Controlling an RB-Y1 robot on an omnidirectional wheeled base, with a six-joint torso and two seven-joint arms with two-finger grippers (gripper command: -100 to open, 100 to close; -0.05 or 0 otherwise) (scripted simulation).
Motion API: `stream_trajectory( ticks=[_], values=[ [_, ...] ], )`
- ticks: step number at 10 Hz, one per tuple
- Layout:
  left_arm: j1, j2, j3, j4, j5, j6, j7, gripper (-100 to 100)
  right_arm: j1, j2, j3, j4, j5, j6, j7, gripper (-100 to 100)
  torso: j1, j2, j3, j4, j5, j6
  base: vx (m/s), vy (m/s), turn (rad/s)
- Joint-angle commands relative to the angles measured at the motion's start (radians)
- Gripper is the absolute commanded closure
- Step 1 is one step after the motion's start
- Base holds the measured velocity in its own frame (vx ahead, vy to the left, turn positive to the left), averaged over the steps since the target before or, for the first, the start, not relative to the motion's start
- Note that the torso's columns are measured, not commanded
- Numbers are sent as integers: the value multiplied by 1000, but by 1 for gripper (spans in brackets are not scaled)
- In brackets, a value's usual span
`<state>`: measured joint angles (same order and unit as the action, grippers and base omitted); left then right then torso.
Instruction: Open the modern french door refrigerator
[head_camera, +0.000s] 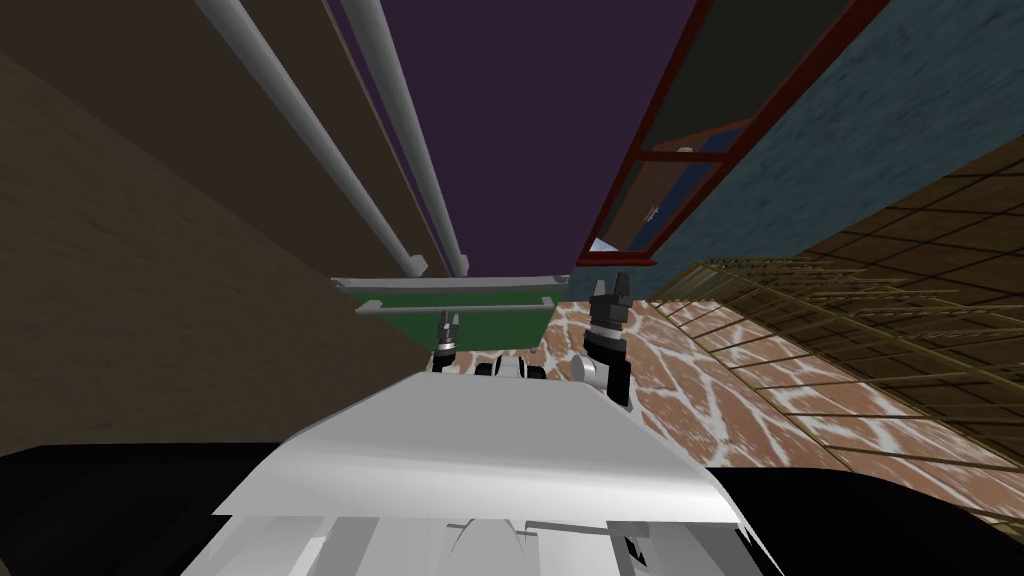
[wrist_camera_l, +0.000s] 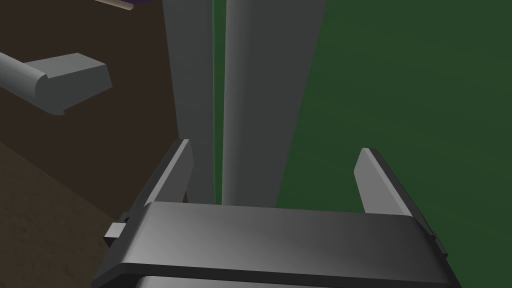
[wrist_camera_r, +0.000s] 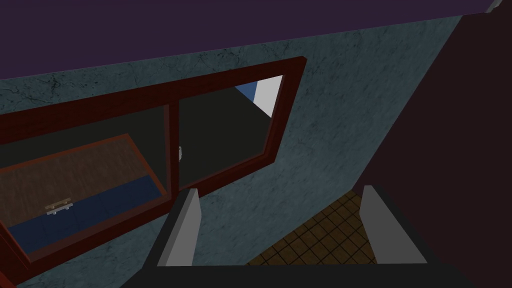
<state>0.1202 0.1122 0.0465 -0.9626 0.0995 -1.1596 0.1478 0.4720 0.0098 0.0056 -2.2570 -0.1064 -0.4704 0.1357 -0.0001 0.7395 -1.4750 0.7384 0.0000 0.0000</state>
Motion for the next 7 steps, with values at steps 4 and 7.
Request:
stream_trajectory(
  ticks=[4, 7],
  values=[
    [-8, 3, 2, -15, 1, 25, 0, 100, 0, 0, 0, 0, 0, 0, 0, 0, 0, -2, -1, -1, 0, 0, -7, -4, 1],
    [5, -3, 0, -15, -1, -2, -5, 100, 0, 0, 0, 0, 0, 0, 0, 0, 3, -8, -4, -6, 4, 2, 11, 12, -6]
  ],
)
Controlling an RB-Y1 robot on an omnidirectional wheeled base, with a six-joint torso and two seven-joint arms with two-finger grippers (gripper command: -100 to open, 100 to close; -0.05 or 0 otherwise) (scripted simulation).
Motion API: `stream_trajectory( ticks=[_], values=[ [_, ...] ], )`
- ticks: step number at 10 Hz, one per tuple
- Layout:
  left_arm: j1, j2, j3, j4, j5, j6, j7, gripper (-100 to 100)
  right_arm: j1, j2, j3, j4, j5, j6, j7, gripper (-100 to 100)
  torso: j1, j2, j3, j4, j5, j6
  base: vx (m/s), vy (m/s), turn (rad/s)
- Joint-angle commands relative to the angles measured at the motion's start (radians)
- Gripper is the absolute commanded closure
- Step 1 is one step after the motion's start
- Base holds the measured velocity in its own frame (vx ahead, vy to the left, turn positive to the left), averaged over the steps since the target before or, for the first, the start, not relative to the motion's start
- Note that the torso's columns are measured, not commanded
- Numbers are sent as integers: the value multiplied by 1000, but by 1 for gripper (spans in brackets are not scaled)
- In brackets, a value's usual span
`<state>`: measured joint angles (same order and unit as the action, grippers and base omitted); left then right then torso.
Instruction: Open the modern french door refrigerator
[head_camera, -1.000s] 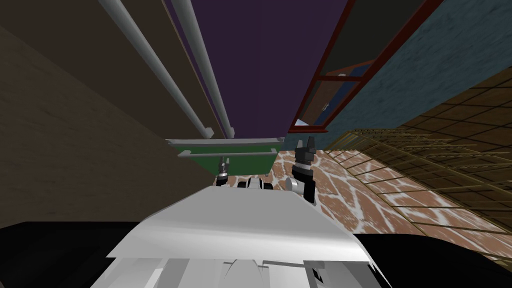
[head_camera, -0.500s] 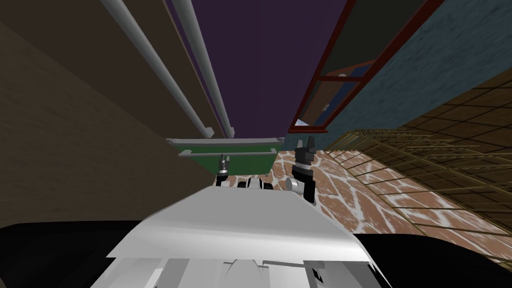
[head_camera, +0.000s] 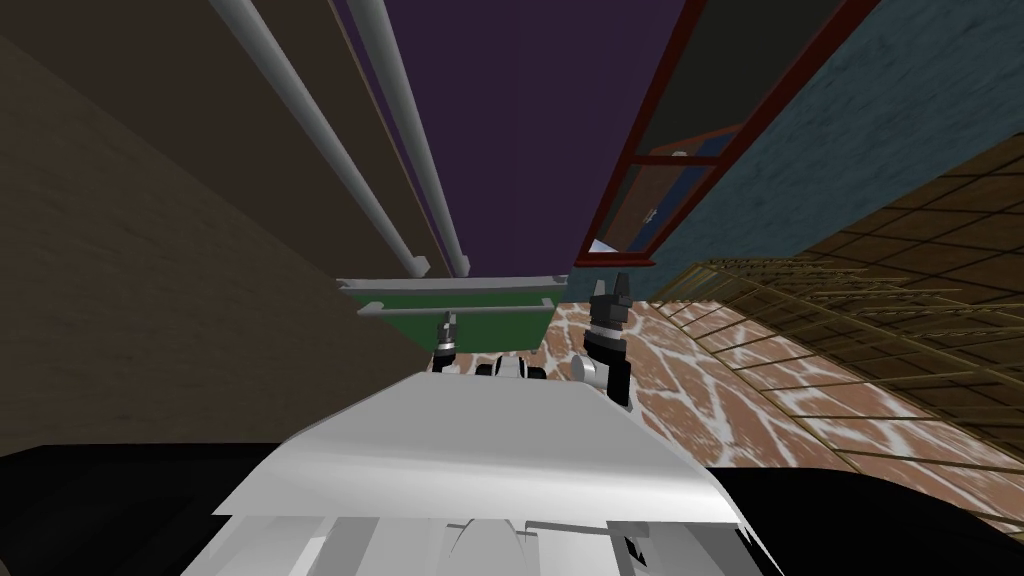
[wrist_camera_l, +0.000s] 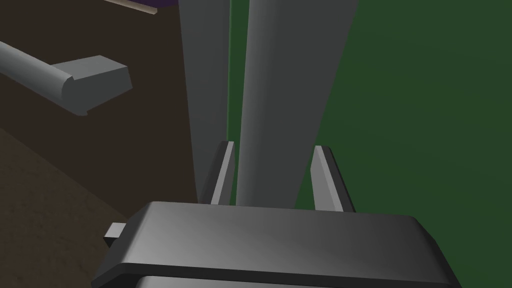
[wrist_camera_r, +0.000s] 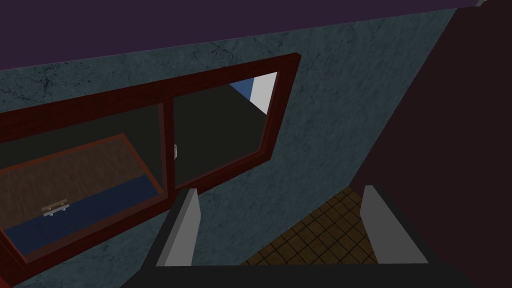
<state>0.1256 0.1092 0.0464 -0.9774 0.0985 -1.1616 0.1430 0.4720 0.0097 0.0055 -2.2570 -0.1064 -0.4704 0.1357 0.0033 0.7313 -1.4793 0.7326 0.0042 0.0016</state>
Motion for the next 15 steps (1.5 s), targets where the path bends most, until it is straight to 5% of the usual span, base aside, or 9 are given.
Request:
stream_trajectory(
  ticks=[1, 5, 15],
  values=[
    [-9, 5, 0, -9, 0, 21, 4, 100, 0, 0, 0, 0, 0, 0, 0, 0, 0, 1, 0, 1, -1, -1, -114, -16, 39],
    [-33, 18, 0, -29, 0, 85, 13, 100, 0, 0, 0, 0, 0, 0, 0, 0, -1, 7, 4, 5, -3, -2, -186, -32, 31],
    [-3, 31, -16, -61, -7, 81, 34, 100, 0, 0, 0, 0, 0, 0, 0, 0, -2, 10, 5, 5, -3, -2, -178, -15, 24]
  ],
)
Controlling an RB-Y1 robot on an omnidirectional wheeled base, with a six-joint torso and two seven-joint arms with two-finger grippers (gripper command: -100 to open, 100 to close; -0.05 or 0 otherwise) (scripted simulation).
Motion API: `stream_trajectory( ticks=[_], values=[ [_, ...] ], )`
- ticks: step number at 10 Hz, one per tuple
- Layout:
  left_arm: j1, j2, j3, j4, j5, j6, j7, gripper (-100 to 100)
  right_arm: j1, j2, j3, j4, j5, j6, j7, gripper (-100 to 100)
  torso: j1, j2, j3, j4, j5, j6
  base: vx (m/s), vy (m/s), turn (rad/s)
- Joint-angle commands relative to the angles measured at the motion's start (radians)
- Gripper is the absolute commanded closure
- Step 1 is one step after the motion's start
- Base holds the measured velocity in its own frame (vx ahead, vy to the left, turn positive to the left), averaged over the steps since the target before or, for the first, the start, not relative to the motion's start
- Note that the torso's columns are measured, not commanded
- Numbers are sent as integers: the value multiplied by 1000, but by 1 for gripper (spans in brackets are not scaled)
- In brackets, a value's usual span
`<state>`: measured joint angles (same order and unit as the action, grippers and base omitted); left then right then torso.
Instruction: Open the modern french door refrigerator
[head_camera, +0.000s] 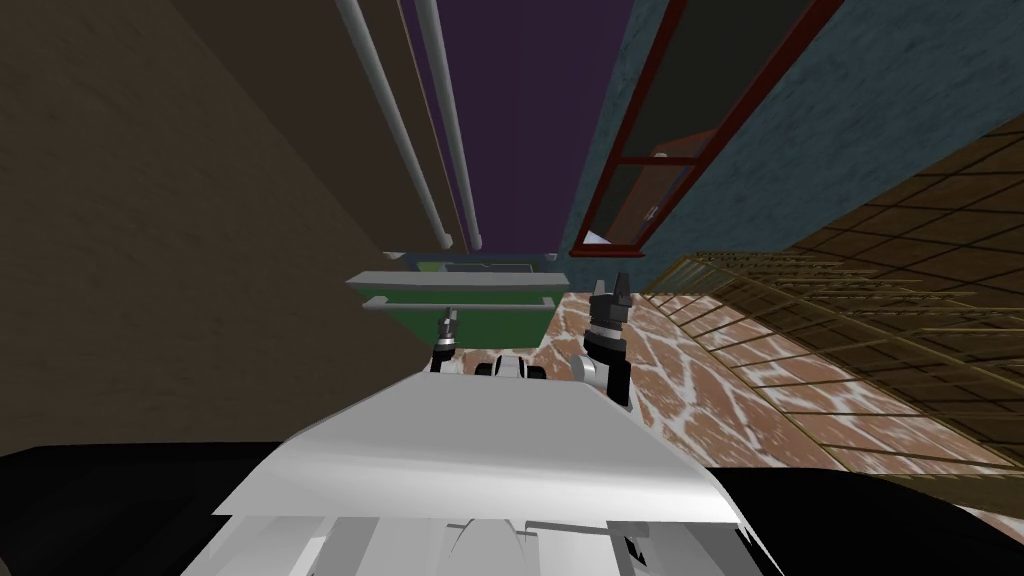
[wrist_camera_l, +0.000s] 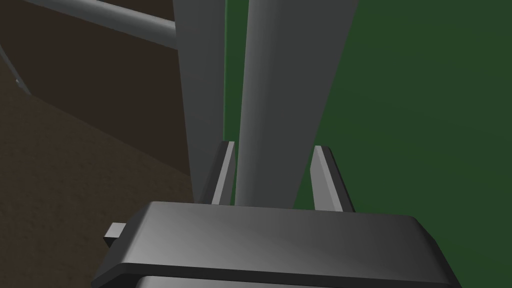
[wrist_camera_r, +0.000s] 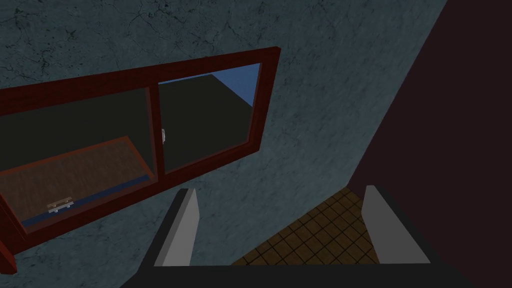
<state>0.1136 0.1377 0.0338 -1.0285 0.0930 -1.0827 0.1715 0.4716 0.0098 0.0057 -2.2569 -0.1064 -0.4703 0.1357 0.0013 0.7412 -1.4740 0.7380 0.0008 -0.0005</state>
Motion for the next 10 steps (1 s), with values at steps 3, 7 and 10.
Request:
stream_trajectory(
  ticks=[3, 7, 10],
  values=[
    [19, 4, -10, -15, -4, 1, 9, 100, 0, 0, 0, 0, 0, 0, 0, 0, -1, -5, -4, 0, -1, 0, -152, -19, 22],
    [-19, 25, -2, -53, 1, 72, 20, -100, 0, 0, 0, 0, 0, 0, 0, 0, -2, -6, -3, 0, -1, 1, -169, -25, 26],
    [-62, 43, 8, -82, 8, 146, 28, -100, 1, 0, 0, 0, 0, 0, 0, 0, -1, -7, -5, -1, -1, 1, -53, -24, 15]
  ],
)
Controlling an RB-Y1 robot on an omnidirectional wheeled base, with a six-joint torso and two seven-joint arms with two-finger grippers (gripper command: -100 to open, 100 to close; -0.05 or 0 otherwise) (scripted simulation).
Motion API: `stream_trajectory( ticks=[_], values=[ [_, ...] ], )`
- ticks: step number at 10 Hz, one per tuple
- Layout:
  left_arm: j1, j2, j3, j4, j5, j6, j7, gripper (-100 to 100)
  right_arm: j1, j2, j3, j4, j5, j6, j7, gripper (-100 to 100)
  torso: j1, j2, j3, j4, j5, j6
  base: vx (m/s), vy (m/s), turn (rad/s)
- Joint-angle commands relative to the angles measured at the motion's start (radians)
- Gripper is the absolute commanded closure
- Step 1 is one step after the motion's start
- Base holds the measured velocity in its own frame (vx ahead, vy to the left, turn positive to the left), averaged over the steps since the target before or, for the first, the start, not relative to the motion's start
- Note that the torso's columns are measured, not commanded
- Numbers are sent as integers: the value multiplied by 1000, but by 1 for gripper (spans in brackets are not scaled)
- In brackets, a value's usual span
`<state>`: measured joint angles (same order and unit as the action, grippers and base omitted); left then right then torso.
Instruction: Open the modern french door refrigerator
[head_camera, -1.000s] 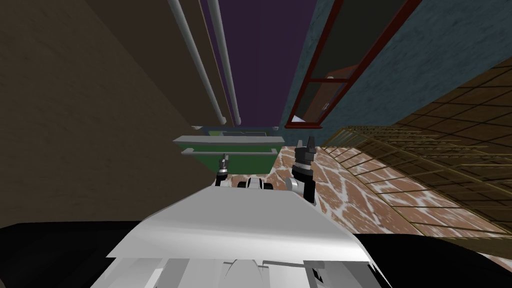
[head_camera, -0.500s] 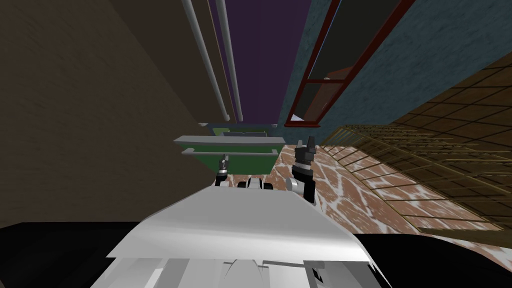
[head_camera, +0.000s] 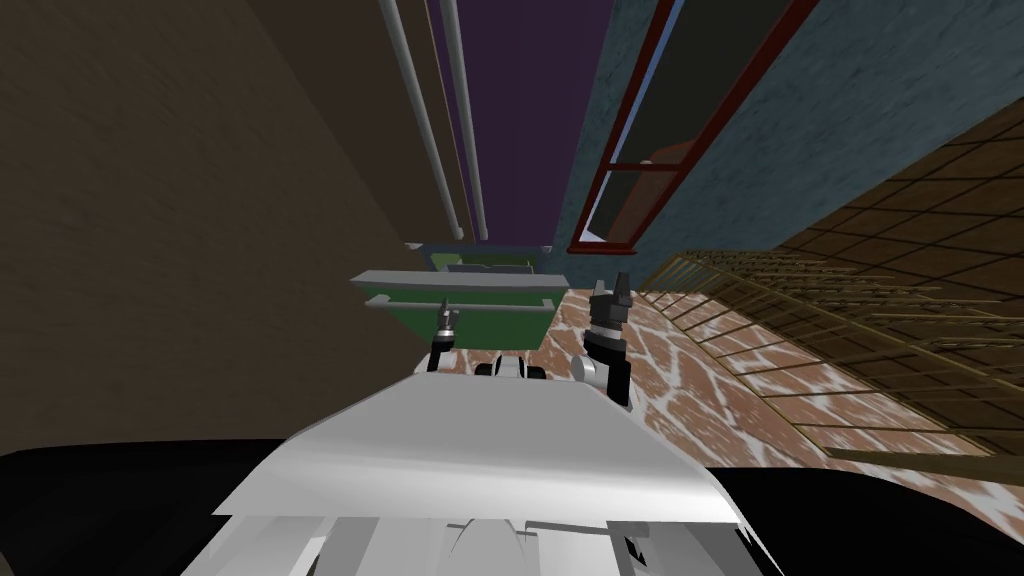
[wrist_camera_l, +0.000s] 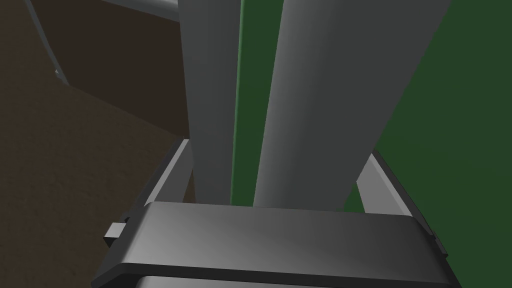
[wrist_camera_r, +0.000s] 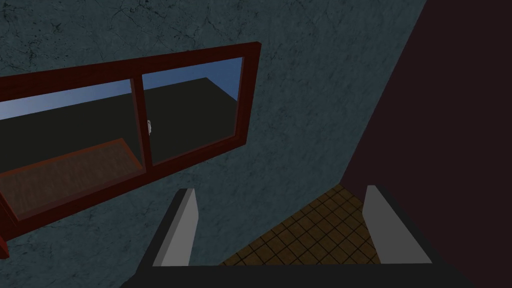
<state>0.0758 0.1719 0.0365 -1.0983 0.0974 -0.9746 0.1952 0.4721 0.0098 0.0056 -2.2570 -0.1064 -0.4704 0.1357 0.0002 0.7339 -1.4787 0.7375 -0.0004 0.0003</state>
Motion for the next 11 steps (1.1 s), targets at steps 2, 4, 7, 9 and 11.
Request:
stream_trajectory(
  ticks=[2, 4, 7, 9, 11],
  values=[
    [-53, 21, 12, -32, 7, 86, 10, -100, 0, 0, 0, 0, 0, 0, 0, 0, 0, 6, 4, 1, 0, 0, -66, -23, 13],
    [-82, 33, 19, -52, 12, 135, 15, -100, 0, 0, 0, 0, 0, 0, 0, 0, -2, 9, 5, 4, -2, -1, -69, -26, 14],
    [-63, 28, 15, -36, 10, 129, 14, 0, 0, 0, 0, 0, 0, 0, 0, 0, -2, 7, 4, 4, -2, 0, -7, -3, 1],
    [-60, 28, 14, -34, 10, 131, 14, 0, 0, 0, 0, 0, 0, 0, 0, 0, -1, 5, 3, 2, -1, 0, 0, 0, 0],
    [-59, 28, 14, -33, 10, 132, 14, 0, 0, 0, 0, 0, 0, 0, 0, 0, -1, 5, 3, 1, 0, 0, 0, 0, 0]
  ],
)
